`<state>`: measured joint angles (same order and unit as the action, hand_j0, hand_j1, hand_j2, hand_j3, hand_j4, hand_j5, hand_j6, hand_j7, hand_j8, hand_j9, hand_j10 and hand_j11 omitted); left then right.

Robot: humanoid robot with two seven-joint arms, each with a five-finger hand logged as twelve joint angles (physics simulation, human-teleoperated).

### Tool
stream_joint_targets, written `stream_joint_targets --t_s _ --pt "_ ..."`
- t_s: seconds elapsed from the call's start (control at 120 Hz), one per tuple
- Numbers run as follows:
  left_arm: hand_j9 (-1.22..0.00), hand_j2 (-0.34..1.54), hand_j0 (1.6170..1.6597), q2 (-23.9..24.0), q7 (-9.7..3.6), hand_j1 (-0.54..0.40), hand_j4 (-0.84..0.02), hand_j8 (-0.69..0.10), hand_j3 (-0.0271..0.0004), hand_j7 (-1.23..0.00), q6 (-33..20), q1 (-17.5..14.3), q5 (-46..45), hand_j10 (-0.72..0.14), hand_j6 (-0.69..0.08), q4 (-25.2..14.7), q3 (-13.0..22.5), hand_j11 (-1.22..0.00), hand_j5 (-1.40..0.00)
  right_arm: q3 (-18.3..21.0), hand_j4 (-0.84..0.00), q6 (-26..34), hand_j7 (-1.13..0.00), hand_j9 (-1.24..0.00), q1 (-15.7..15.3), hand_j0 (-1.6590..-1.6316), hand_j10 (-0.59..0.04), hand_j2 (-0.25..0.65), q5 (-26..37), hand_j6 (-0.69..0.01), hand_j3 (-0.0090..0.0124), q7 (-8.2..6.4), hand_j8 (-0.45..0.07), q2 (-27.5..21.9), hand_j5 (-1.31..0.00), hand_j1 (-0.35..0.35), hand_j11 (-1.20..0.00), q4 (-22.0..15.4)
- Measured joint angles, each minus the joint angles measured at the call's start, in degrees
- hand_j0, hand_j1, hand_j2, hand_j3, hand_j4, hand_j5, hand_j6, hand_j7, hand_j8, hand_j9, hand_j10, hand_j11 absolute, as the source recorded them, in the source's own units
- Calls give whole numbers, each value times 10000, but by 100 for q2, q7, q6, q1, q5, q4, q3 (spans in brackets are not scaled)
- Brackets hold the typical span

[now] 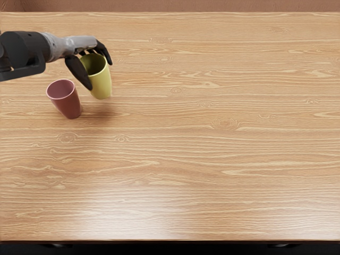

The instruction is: Pick up cup and place in cup with left hand

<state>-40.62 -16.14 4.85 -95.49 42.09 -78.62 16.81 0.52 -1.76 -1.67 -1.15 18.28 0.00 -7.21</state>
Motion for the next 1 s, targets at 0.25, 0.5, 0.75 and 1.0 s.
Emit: stream_joint_targets --t_s 0.25,0.5,0.75,1.0 --pt "-6371 1147 16543 -442 3 -1380 -4390 -2368 0 -6456 158 -365 -121 -3746 -2741 -98 199 -6317 -6369 0 -4 0 0 0 0 -16581 -3 1 1 -6 0 0 -4 0 -1 -3491 0 0" --pt "-6237 1215 16544 -728 5 -1536 -4425 -2342 0 -6360 321 -566 -129 -3635 -2541 -115 339 -6297 -6307 0 -3 0 0 0 0 -16581 -2 1 0 -5 0 0 -4 0 -1 -3491 0 0" --pt "-6256 1207 16541 -856 3 -1524 -4431 -2297 0 -6300 338 -574 -113 -3647 -2564 -87 454 -6283 -6244 0 -4 0 0 0 0 -16581 -3 1 1 -6 0 0 -4 0 -1 -3491 0 0" --pt "-6170 1108 16544 -959 6 -1365 -4507 -2507 0 -6150 335 -575 -99 -3836 -2816 -54 526 -6230 -6090 0 -3 0 0 0 0 -16581 -3 1 0 -5 0 0 -4 0 -1 -3491 0 0"
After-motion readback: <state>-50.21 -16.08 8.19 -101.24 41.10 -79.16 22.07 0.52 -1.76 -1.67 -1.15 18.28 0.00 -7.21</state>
